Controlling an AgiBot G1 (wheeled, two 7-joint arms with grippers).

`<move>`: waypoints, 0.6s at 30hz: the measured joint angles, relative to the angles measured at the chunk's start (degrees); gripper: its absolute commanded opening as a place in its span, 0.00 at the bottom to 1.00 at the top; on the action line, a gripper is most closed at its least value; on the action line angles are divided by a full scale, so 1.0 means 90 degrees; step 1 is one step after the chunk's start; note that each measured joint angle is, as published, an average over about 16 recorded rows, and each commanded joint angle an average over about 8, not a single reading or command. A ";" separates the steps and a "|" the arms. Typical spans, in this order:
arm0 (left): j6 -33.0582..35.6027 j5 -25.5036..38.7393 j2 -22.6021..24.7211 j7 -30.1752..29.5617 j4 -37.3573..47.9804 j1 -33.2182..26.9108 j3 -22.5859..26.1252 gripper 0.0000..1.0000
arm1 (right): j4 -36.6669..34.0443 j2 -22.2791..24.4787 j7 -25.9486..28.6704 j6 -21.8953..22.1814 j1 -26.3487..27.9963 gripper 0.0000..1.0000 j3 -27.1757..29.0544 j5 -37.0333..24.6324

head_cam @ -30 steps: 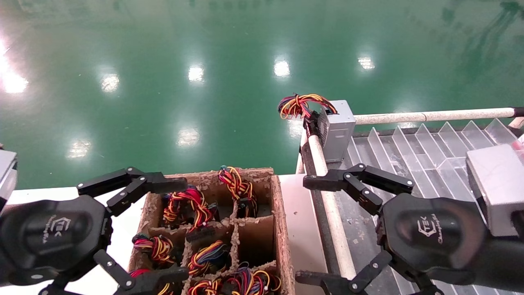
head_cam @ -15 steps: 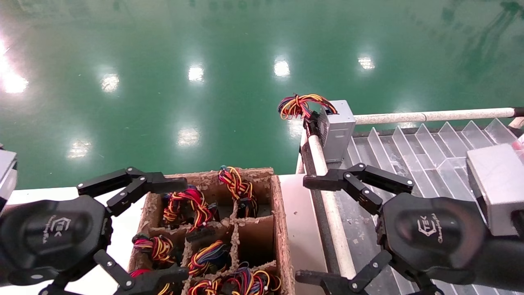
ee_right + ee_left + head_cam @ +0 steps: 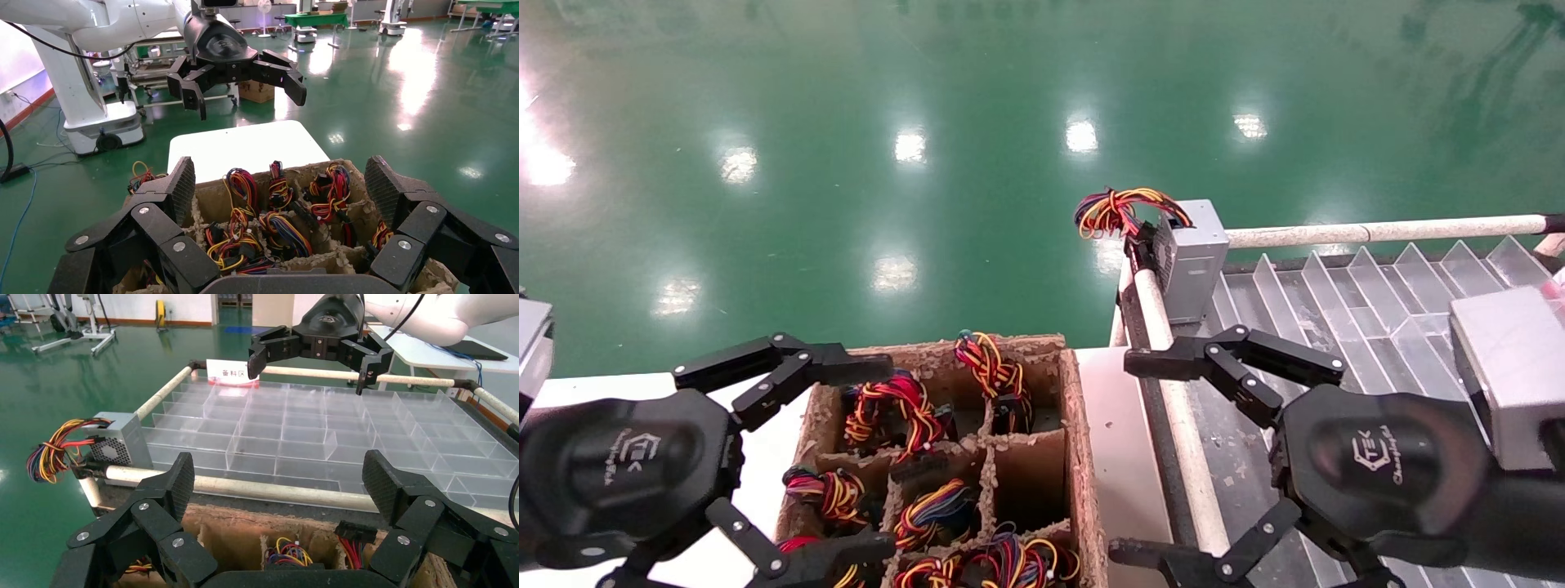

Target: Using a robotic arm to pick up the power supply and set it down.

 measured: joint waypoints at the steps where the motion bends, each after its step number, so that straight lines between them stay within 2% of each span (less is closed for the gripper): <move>1: 0.0000 0.0000 0.0000 0.0000 0.0000 0.0000 0.0000 1.00 | 0.0000 0.0000 0.0000 0.0000 0.0000 1.00 0.0000 0.0000; 18: 0.0000 0.0000 0.0000 0.0000 0.0000 0.0000 0.0000 1.00 | 0.0000 0.0000 0.0000 0.0000 0.0000 1.00 0.0000 0.0000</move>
